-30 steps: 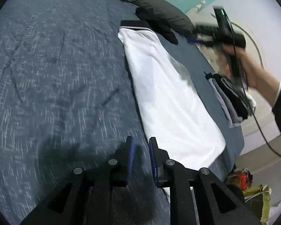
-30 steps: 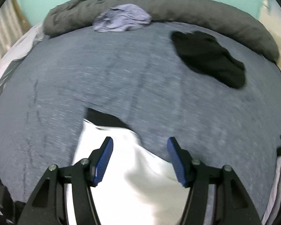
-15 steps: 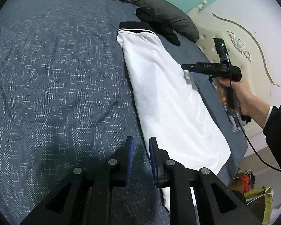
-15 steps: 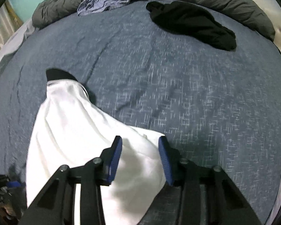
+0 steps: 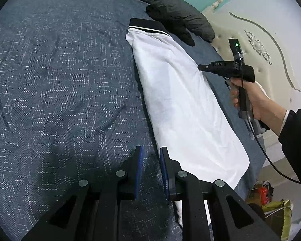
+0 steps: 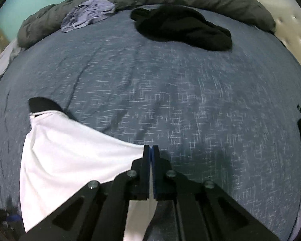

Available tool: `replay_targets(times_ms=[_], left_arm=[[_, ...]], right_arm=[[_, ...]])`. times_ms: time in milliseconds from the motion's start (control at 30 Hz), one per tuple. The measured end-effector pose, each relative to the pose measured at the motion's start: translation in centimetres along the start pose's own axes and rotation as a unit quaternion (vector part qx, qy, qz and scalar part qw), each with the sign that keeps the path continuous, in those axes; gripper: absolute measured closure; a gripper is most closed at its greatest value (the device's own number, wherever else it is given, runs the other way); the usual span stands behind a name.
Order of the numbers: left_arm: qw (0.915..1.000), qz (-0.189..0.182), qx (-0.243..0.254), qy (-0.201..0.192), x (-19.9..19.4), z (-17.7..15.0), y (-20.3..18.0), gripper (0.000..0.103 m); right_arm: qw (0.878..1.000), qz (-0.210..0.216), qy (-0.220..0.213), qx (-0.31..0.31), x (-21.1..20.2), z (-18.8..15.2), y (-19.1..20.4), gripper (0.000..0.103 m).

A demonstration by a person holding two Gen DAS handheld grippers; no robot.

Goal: Fold clothes

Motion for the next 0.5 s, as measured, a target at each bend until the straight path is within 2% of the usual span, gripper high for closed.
replay_targets(times_ms=[233, 300, 333, 367, 500], left_arm=[[1.0000, -0.002, -0.002, -0.002, 0.0, 0.2, 0.0, 0.085], [1.0000, -0.003, -0.002, -0.003, 0.0, 0.2, 0.0, 0.085], [1.0000, -0.003, -0.002, -0.002, 0.1, 0.1, -0.1, 0.085], [1.0000, -0.003, -0.002, -0.002, 0.1, 0.1, -0.1, 0.085], [1.0000, -0.003, 0.000, -0.002, 0.3, 0.1, -0.4, 0.085]], right_arm=[[0.999, 0.017, 0.001, 0.050, 1.2, -0.4, -0.2, 0.100], [0.998, 0.020, -0.012, 0.065, 0.3, -1.0, -0.8, 0.086], [0.997, 0.019, -0.014, 0.075, -0.4, -1.4, -1.3, 0.068], [0.996, 0.022, -0.018, 0.085, -1.0, -1.9, -1.8, 0.059], [0.993, 0.062, -0.030, 0.099, -3.0, -3.9, -2.8, 0.059]])
Point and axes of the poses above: each gripper's, at about its wrist camera, not at the fingertips, and x roughly the way its jaws point, y to its left, z to its top, the point moved 1 cm from there along x, roughly the way its jaws point, and after that the axes turned 14 degrees about -x, right-handed, at the moved point
